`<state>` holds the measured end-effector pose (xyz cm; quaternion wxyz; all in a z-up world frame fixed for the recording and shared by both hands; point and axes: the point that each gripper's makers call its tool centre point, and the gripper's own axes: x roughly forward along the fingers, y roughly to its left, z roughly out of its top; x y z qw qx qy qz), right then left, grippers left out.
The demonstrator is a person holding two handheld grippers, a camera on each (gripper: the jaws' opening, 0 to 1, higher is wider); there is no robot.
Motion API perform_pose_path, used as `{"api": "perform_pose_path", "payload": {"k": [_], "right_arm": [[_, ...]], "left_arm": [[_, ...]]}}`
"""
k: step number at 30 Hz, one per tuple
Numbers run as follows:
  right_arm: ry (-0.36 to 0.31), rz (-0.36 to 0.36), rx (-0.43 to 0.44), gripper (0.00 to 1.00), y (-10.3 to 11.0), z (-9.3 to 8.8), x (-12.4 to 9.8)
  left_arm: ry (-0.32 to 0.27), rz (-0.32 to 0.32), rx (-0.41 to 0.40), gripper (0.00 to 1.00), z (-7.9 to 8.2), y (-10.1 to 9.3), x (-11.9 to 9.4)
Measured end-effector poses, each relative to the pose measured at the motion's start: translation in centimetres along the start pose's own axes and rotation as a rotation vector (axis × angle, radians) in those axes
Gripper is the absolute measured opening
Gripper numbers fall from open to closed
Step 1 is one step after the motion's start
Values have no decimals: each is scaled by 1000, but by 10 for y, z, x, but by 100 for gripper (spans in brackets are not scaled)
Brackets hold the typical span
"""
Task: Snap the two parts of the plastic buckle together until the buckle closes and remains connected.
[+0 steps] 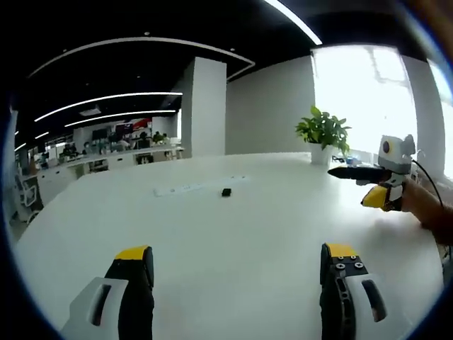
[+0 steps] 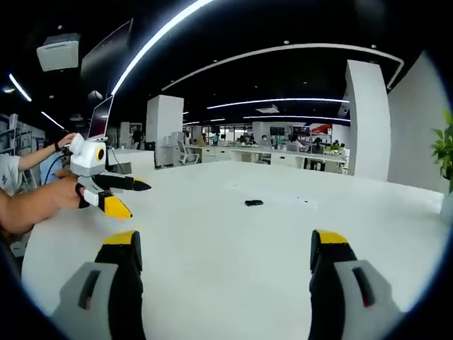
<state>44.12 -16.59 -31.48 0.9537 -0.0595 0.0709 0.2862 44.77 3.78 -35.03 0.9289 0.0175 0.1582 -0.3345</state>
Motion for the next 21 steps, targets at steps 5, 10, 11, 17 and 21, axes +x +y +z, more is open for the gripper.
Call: {"api": "perform_pose_path", "payload": {"k": [5,10,11,17,21], "right_arm": [[18,-16,-8,100,-4,-6,1],[5,-21,-4,100,-5,-4,1],[5,-19,-1,100,-5,-4,1],[8,5,19,100,0,-7,3],[2,8,18,100,1,-6,3]], "left_arm": [[3,13,6,99,-1,13,4],[-4,32,31,99,-1,16,3],[-4,33,36,99,-1,11,2],[-12,34,41,99,-1,7,-4],[-28,33,39,99,2,2,-9]]}}
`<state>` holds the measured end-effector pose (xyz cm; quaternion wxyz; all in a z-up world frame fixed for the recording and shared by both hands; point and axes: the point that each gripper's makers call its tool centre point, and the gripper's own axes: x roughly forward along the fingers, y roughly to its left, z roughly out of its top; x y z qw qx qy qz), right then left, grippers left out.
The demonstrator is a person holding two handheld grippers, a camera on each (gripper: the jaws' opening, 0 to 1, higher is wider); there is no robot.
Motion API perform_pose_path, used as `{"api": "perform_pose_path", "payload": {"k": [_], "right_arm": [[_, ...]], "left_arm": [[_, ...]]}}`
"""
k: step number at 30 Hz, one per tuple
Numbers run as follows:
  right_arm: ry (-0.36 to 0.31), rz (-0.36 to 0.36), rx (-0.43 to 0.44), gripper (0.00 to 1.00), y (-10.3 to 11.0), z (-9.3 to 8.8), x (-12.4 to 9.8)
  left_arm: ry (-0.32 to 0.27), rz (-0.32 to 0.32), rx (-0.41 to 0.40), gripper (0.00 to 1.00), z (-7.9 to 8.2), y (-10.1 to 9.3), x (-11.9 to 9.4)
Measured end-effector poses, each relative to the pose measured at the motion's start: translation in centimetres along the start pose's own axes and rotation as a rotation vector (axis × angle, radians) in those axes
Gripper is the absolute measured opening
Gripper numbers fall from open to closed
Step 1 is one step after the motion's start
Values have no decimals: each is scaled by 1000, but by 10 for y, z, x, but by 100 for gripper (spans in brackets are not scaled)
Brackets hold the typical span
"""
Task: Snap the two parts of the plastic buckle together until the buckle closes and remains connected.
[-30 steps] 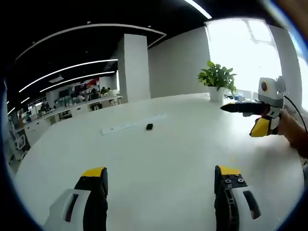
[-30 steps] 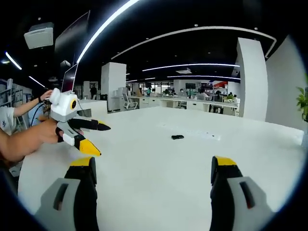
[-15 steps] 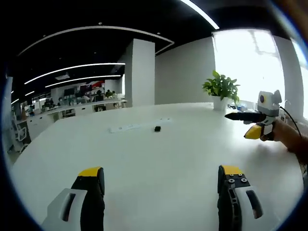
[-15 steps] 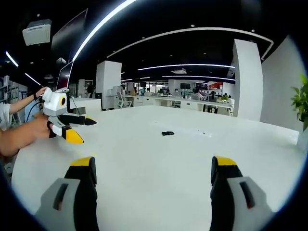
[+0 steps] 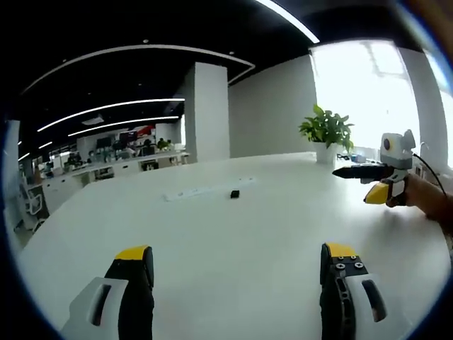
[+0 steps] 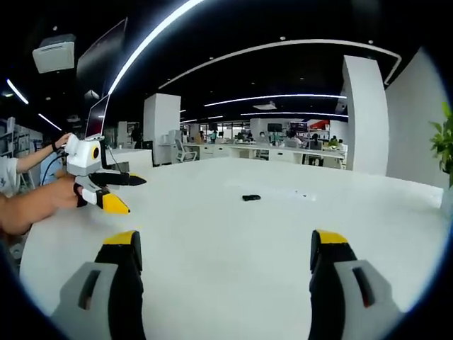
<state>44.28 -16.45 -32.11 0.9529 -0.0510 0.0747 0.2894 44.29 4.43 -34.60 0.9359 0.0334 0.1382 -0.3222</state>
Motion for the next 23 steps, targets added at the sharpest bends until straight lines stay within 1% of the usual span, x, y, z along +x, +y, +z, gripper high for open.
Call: {"api": "perform_pose_path", "payload": {"k": [3,4,6,10,15,23], "right_arm": [[0,4,-1,100,1,0,1],[0,6,-2,100,1,0,1],[2,6,-3,100,1,-1,1],[7,5,-3,100,1,-3,2],[8,9,11,100,1,-4,2],[8,12,9,100,1,-4,3]], "left_arm": [[-11,18,9,99,1,1,-3],[-16,18,4,99,3,6,1],[-18,20,-10,99,3,7,1],[-21,36,-2,99,4,10,2],[-17,22,-12,99,3,7,2],[-17,23,-12,99,2,7,1]]}}
